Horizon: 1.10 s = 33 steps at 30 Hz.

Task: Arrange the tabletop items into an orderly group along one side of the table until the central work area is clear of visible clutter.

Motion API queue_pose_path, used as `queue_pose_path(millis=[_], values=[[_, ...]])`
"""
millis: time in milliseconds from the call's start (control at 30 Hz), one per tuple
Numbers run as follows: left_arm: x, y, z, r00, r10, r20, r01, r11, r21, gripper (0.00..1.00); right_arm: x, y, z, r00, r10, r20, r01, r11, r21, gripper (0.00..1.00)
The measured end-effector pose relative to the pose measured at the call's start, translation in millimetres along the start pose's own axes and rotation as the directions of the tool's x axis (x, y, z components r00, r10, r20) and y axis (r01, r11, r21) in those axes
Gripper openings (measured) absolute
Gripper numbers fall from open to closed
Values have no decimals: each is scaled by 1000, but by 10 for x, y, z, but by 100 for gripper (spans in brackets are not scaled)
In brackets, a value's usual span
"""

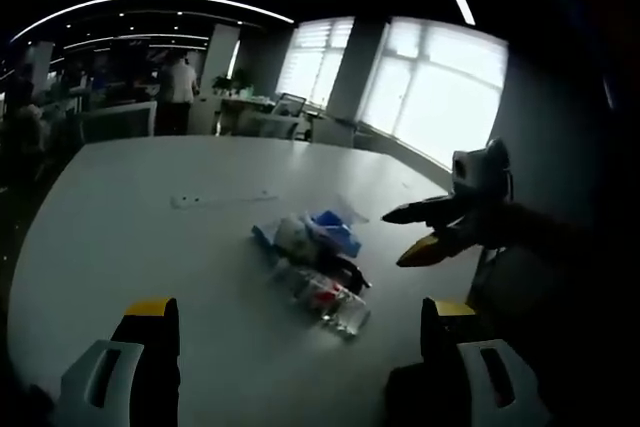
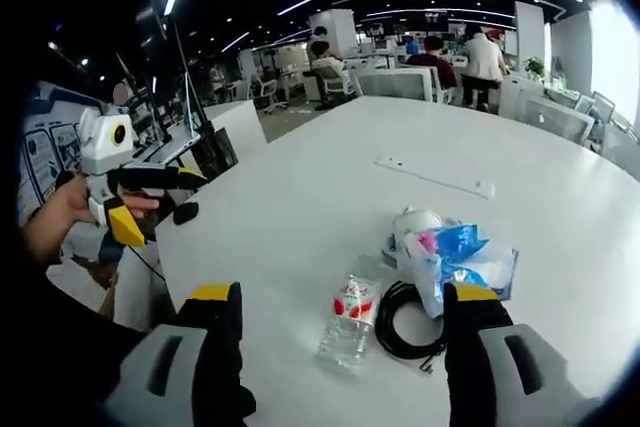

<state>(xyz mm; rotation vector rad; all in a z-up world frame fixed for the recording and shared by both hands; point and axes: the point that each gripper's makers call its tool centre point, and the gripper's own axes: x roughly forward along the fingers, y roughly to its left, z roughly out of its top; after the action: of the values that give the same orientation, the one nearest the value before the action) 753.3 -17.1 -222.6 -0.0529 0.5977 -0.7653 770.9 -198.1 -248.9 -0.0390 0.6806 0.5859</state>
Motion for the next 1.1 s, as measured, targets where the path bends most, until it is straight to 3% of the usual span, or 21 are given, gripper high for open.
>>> queue_pose_path(millis=[233,1100], values=[[-19,47,57,1000,5,17,-6,1000,7,100,119,36,-45,1000,3,-10,-3,1000,22,72],[25,24,-3,1000,-12,9,12,1000,-3,99,780,7,-470,996,-36,-78,41,997,62,46]])
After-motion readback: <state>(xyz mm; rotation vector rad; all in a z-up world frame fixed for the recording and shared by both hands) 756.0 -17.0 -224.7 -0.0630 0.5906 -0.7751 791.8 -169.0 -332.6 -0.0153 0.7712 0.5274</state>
